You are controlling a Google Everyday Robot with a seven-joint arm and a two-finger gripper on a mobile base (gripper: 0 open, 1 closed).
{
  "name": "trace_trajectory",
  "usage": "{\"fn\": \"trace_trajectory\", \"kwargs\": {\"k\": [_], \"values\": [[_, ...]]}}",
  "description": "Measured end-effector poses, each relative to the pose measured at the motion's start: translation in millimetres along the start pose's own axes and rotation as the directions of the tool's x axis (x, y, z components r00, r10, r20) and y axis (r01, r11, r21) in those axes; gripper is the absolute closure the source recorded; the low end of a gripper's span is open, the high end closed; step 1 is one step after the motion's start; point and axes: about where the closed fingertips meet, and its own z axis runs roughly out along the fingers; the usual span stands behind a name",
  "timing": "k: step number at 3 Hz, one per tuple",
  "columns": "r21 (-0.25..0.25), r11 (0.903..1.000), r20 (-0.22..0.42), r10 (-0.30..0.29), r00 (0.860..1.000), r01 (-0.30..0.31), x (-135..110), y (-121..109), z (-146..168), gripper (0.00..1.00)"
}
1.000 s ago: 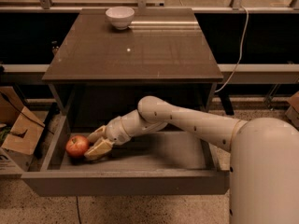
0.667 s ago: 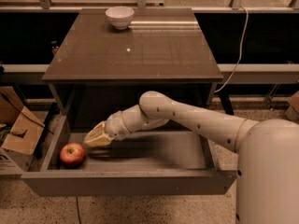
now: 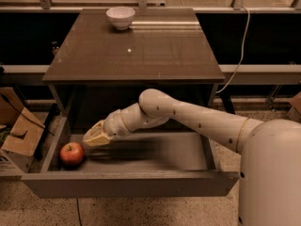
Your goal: Pick apple from top drawer and place on counter
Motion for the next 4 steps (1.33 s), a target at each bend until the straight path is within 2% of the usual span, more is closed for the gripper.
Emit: {"fn": "trace_trajectory", "kwargs": {"k": [1,2,3,4], "values": [[0.005,0.9999,-0.035,-0.013,0.999,0.013,0.7,2.3,-4.4,0.23],[0.017,0.9996,-0.060,-0.020,0.998,0.021,-0.2,3.3,-12.6,0.01],[0.022,0.9997,-0.053,-0.012,0.999,0.014,4.9,7.1,-14.4,0.00],[0.003,1.0000,-0.020,-0.004,1.000,0.004,10.0,8.3,-1.3,0.00]]}}
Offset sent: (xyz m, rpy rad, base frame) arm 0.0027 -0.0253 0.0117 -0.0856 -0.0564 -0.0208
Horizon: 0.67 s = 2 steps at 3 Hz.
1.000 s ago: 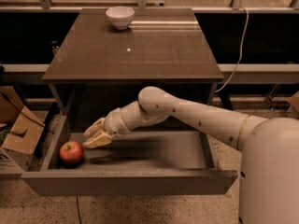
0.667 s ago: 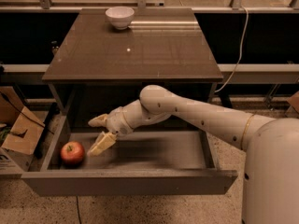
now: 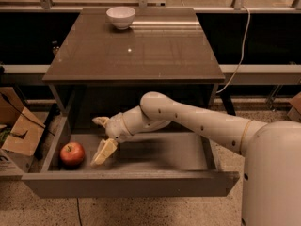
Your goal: Pick apple from top drawer and place on counter
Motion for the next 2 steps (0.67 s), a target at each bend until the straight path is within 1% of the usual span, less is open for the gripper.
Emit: {"fn": "trace_trajectory", "kwargs": {"k": [1,2], "values": [[-0.021,0.9997,0.039,0.009,0.999,-0.009,2.9,-1.7,19.0,0.00],[-0.060,0.9978,0.091,0.032,0.995,-0.026,7.5,0.0,45.1,0.02]]}}
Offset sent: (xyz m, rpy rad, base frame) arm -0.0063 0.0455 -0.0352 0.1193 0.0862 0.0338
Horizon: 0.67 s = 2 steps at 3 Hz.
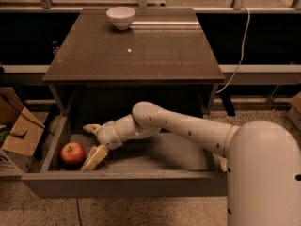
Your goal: Pick apple from top drawer and place on counter
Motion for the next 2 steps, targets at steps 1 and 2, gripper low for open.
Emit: {"fn": "trace_trajectory", "kwargs": {"k": [1,2], "values": [[-0.035,0.9993,0.026,0.013,1.000,-0.012,3.1,1.9,16.9,0.25],[-0.078,0.9969,0.034,0.007,0.999,-0.004,-3.5,6.9,31.2,0.49]]}}
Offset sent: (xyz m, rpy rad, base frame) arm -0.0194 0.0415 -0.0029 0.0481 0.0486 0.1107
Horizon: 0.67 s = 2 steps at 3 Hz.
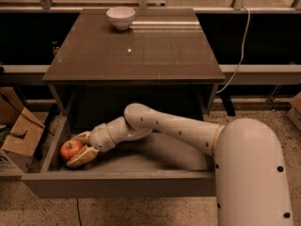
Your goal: Pick apple from top drawer and place on counter
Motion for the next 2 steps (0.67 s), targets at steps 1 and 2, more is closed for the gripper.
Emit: {"fn": "trace_trajectory", "kwargs": {"k": [1,2], "values": [[-0.037,0.9993,0.001,-0.005,1.000,0.005,-6.0,4.5,9.9,0.72],[-0.040,0.9992,0.001,-0.006,1.000,0.006,-6.1,5.3,9.9,0.95]]}}
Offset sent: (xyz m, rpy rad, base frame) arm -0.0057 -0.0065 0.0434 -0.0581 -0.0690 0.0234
